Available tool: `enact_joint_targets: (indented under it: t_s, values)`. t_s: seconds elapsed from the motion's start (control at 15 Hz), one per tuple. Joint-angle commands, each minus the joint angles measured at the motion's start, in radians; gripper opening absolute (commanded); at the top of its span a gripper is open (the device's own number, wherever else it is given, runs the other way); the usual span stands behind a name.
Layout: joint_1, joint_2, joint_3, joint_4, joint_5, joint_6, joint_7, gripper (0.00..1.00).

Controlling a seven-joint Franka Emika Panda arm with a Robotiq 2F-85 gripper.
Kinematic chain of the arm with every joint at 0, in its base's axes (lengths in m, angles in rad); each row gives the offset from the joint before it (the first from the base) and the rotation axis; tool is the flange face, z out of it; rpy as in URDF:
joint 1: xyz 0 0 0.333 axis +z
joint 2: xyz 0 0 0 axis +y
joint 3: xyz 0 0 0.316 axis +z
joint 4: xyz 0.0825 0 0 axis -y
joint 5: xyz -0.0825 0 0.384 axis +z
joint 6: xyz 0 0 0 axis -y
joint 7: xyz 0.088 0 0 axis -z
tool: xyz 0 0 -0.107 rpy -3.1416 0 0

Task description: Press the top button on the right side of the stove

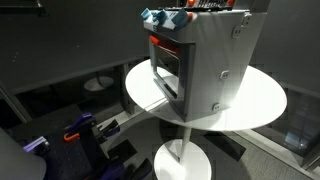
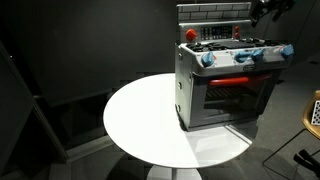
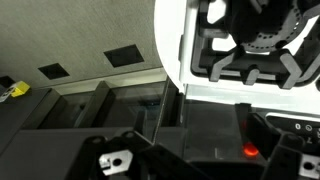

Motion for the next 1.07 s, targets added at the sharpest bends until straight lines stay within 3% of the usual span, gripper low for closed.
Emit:
enact_joint_targets:
  t_s: [0.0,1.0]
  values:
    - [0.014,0.07,-0.007,0.079,-0.046,-0.021,0.055,1.0]
    - [0.09,0.192,-0.06,0.219,-0.053,-0.029,0.073,1.0]
